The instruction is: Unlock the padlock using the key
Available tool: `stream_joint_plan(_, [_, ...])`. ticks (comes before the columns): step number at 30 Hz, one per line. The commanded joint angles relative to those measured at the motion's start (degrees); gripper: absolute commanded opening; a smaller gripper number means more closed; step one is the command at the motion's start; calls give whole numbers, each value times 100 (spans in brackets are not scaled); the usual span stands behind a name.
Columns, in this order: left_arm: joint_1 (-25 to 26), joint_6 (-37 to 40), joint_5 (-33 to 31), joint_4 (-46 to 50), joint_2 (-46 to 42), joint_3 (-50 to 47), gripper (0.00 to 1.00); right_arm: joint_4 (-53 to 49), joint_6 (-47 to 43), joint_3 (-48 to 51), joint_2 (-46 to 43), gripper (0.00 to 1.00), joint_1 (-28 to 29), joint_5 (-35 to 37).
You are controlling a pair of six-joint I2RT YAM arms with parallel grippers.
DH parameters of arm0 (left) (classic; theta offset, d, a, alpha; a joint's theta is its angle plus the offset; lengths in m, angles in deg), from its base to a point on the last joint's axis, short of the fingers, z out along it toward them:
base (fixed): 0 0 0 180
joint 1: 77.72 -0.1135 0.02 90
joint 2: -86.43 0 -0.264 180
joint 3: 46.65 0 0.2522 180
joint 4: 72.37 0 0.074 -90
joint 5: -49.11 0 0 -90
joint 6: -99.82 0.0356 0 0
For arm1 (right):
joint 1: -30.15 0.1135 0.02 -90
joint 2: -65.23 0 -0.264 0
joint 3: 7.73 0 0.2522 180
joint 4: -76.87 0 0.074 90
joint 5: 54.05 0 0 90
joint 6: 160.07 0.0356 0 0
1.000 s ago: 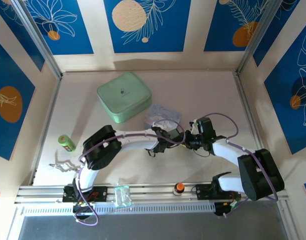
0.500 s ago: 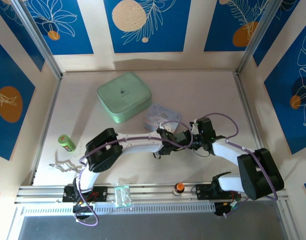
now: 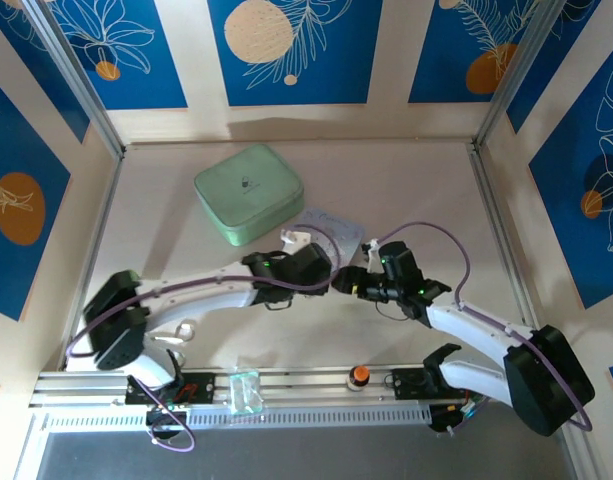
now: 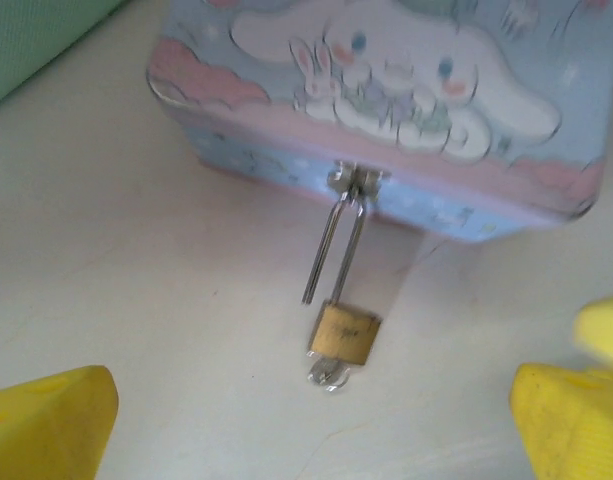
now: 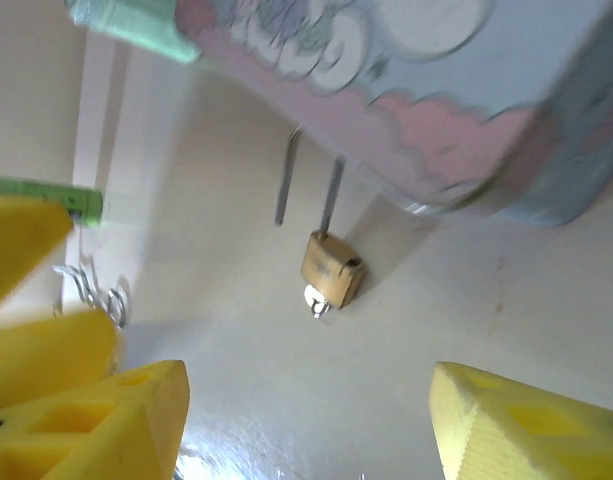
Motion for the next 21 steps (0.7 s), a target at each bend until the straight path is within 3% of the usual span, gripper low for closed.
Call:
stream_joint_plan(1, [-314, 108, 754, -1542, -463, -702, 99, -133, -16, -262, 229, 64, 406, 546])
stream_joint_plan(5, [-685, 48, 1372, -2235, -805, -1378, 99, -44, 1, -674, 1027, 59, 546, 736])
stream_joint_plan(12, [-807, 16, 1341, -2196, -1080, -1723, 99, -236, -229, -1278, 1917, 56, 604, 1314])
stream_joint_plan(17, [-812, -154, 1477, -2561, -1099, -1991, 99, -371, -353, -1490, 2212, 53, -56, 1029])
stream_joint_plan(21, [-817, -242, 1663, -2853, -980, -2104, 99, -353, -630, -1586, 2151, 53, -263, 900])
